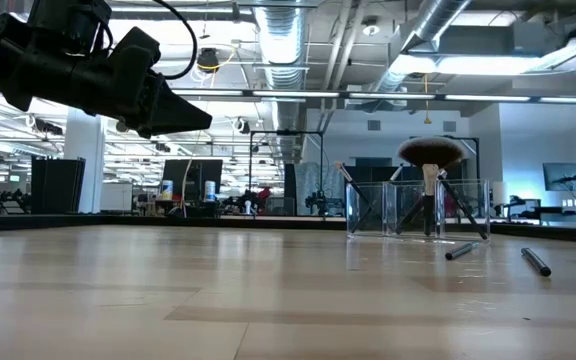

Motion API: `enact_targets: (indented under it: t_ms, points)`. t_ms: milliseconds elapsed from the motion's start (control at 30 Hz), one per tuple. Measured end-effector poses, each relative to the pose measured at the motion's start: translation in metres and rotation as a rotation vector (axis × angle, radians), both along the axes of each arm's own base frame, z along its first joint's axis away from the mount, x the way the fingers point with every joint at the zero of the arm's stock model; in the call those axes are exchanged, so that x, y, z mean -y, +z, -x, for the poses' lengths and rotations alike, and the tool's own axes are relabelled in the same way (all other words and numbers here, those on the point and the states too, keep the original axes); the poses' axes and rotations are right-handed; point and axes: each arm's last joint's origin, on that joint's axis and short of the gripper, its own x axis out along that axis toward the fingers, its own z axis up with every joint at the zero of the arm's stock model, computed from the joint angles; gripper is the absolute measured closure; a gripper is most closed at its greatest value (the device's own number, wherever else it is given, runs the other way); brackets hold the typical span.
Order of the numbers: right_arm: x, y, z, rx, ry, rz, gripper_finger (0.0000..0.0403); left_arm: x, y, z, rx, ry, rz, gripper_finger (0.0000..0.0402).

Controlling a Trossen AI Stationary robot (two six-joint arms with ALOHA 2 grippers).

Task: Pick & Place Makeup Brushes
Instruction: Put the black eyeshadow brush into the makeup organizer

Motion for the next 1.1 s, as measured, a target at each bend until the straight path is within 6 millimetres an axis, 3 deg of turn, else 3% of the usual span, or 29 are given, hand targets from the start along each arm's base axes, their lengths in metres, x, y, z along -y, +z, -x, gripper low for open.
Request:
enact_targets:
  t_ms: [233, 433, 600, 900, 1100]
  points:
    - [-0.01, -0.043, -0.007, -0.076, -0.074, 0.117, 0.0312, 0.0, 0.0, 0.0, 0.003, 0.001, 0.004, 0.0285]
    - [-0.001, -0.047, -0.029, 0.03, -0.054, 0.11, 0.0312, -0.003, 0.005, -0.001, 0.058, 0.023, 0.011, 0.0285]
    - [0.009, -0.047, -0.035, 0.014, -0.103, 0.121, 0.0312, -0.009, 0.009, -0.001, 0.107, 0.062, 0.049, 0.0285]
    - [0.011, -0.061, -0.026, -0.024, -0.157, 0.112, 0.0312, -0.01, 0.009, -0.001, 0.108, 0.067, 0.052, 0.0285]
    - [0.011, -0.073, -0.026, 0.046, -0.164, 0.07, 0.0312, -0.01, 0.009, -0.001, 0.108, 0.067, 0.052, 0.0285]
